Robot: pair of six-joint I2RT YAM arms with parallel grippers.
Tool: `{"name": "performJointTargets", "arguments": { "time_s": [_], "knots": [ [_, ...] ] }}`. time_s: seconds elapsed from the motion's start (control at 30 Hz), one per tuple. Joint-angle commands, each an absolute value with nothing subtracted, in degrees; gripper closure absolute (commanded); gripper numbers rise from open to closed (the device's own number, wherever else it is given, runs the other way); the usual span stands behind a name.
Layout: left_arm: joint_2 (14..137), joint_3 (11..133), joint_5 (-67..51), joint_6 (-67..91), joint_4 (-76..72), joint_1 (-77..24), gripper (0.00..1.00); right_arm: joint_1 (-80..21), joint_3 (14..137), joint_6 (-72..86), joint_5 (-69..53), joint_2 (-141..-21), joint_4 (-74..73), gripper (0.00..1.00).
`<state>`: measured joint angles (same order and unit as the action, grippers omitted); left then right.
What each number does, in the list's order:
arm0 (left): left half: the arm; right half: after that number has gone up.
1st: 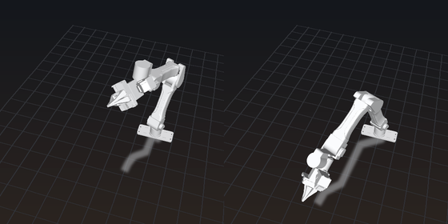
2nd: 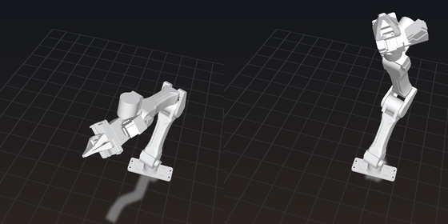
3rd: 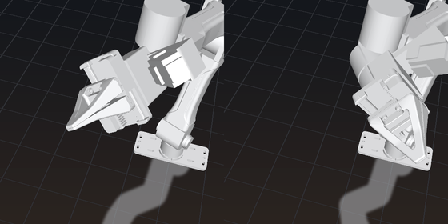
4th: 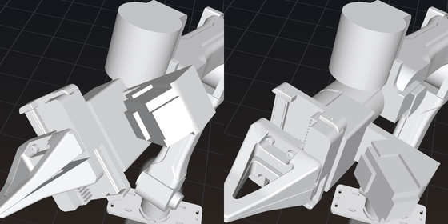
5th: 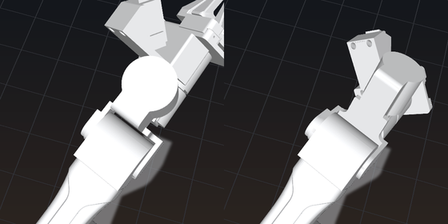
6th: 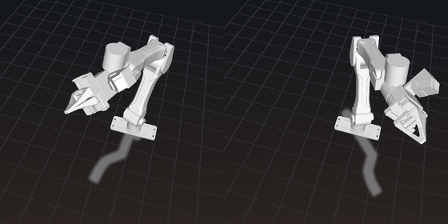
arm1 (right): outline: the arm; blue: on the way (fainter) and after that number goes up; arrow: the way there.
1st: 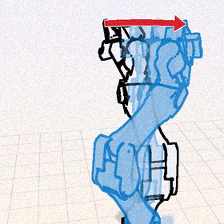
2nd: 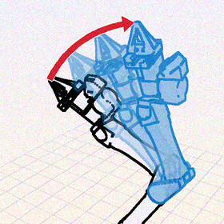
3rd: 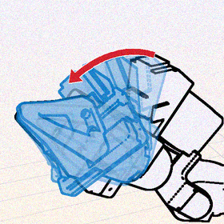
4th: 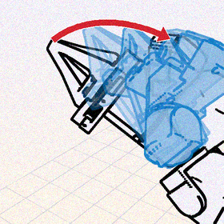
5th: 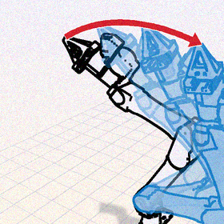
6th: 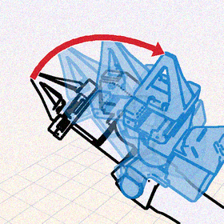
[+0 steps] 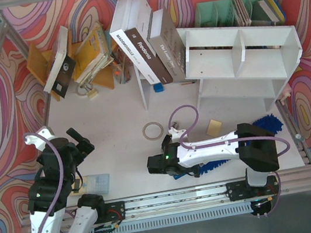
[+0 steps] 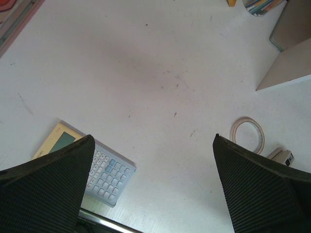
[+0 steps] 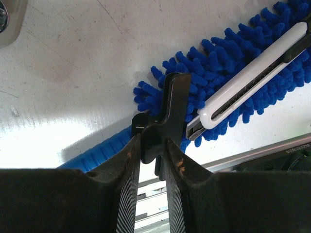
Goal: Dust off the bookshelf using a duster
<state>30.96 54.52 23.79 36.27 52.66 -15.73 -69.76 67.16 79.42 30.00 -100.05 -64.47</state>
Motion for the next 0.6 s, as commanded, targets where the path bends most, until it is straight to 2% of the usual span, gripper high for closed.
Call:
{"name": "performJointTargets", "arguments": {
  "time_s": [0.0, 0.33, 0.57],
  "knots": [
    [30.8, 53.7, 23.9, 36.7, 53.4, -15.8, 0.02, -70.0, 68.3, 81.5, 32.3, -101.0, -67.6, 0.69],
    [30.9, 53.7, 24.0, 36.7, 53.4, -15.9, 0.02, -70.0, 68.8, 82.5, 32.9, -100.5, -69.2, 0.82],
    [30.9, 53.7, 24.2, 36.8, 53.5, -15.8, 0.02, -70.0, 69.7, 83.3, 33.4, -99.5, -71.5, 0.85]
  ]
}}
